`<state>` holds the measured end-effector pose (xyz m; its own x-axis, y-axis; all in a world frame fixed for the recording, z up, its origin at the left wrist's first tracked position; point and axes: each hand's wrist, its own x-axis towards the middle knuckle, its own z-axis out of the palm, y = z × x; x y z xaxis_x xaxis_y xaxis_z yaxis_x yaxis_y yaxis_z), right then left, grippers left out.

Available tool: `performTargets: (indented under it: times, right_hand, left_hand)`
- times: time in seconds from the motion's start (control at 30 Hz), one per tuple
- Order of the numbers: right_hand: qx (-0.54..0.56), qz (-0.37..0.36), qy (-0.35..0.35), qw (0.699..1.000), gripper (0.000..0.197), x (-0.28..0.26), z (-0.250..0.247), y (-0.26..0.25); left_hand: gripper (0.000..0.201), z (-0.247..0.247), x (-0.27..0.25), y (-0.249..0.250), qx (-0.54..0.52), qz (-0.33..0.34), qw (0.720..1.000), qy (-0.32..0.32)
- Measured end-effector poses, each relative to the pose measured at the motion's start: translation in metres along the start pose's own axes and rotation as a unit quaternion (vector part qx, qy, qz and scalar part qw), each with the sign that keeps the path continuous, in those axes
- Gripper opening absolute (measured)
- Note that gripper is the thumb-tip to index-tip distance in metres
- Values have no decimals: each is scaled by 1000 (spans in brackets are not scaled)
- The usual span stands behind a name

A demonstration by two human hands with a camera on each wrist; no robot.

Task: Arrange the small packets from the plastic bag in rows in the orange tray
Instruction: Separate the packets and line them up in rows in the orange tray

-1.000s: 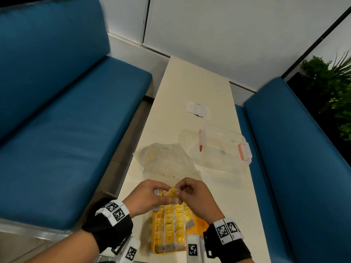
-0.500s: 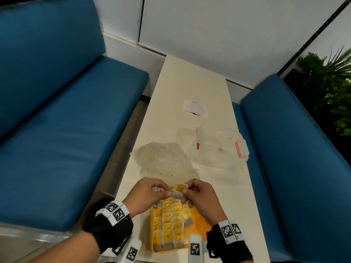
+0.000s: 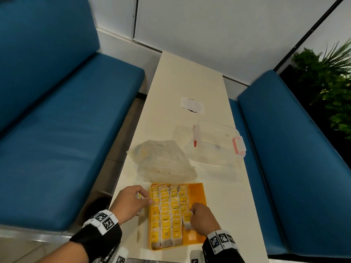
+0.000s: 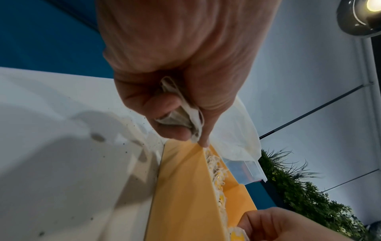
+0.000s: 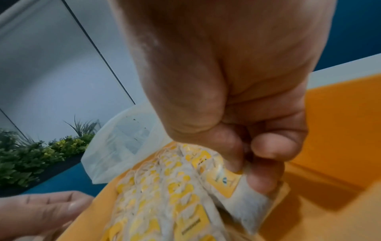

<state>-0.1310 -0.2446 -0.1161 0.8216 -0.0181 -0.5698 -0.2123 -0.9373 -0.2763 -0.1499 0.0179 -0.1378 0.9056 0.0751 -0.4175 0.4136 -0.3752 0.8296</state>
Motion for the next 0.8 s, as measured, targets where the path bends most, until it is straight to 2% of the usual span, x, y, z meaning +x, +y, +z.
performTargets:
  times: [0.37, 0.53, 0.8]
  right_hand:
    - [0, 30, 12, 999, 26, -1, 13, -6]
    - [-29, 23, 37, 999, 28, -3, 18, -12]
    - [27, 39, 36, 998, 27, -4, 16, -15]
  left_hand:
    - [24, -4, 4, 4, -19, -12, 999, -36]
    - [26, -4, 3, 5, -25, -21, 999, -44]
    - [26, -5, 1, 7, -29, -27, 998, -43]
